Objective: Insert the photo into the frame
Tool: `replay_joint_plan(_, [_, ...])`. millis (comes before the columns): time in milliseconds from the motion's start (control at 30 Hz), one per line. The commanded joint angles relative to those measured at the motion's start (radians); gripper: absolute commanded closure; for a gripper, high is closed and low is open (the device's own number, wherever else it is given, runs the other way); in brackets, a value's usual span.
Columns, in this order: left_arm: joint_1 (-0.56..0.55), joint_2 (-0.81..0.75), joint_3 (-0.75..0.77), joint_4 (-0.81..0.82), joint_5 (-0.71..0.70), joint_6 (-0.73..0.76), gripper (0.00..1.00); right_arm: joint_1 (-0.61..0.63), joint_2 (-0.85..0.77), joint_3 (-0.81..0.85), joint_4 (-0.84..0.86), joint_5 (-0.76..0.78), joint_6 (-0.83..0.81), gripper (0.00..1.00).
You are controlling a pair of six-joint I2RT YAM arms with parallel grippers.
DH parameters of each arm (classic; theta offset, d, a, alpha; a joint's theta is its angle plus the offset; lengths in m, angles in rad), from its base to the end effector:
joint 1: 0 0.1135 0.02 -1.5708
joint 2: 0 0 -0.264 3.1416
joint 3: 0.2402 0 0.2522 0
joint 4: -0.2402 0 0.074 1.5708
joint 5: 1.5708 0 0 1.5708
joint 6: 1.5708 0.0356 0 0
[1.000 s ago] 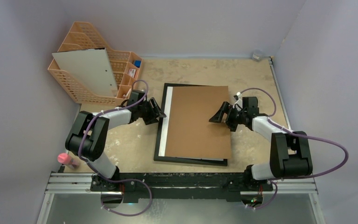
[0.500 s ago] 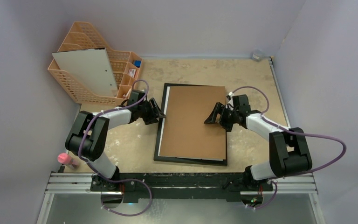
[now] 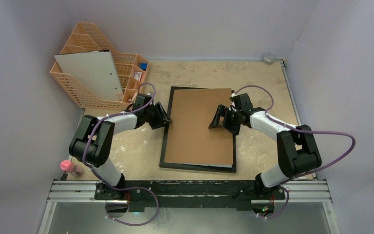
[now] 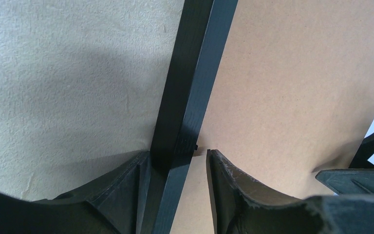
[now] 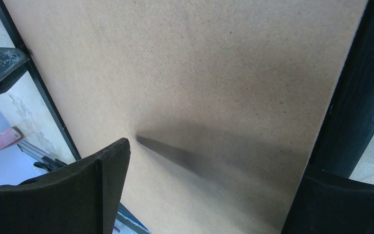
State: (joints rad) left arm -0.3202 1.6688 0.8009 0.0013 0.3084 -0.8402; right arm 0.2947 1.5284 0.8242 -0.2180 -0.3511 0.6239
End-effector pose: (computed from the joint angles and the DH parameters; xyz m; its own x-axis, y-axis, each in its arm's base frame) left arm 0.3002 -0.1109 0.1459 -0.8450 -0.4674 -0.2597 -0.2142 0.7409 -0.6366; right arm 0.2828 0.0986 0.1788 -0.8944 0.3018 -0.3301 0.0628 0.8155 0.5754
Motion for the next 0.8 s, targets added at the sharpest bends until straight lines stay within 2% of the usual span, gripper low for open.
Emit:
replay_joint_plan(0, [-0.005, 0.028, 0.002, 0.016, -0.017, 0.027, 0.51, 0.021, 0.001, 0.074, -0.08, 0.12, -0.002, 0.03])
replay_joint_plan(567, [-0.005, 0.019, 0.05, -0.053, -0.012, 0.064, 0.4, 0.084, 0.004, 0.245, -0.417, 0.52, 0.084, 0.01])
replay_joint_plan(767, [-0.005, 0.048, 0.093, -0.107, -0.012, 0.09, 0.38, 0.084, 0.013, 0.291, -0.444, 0.543, 0.096, 0.01])
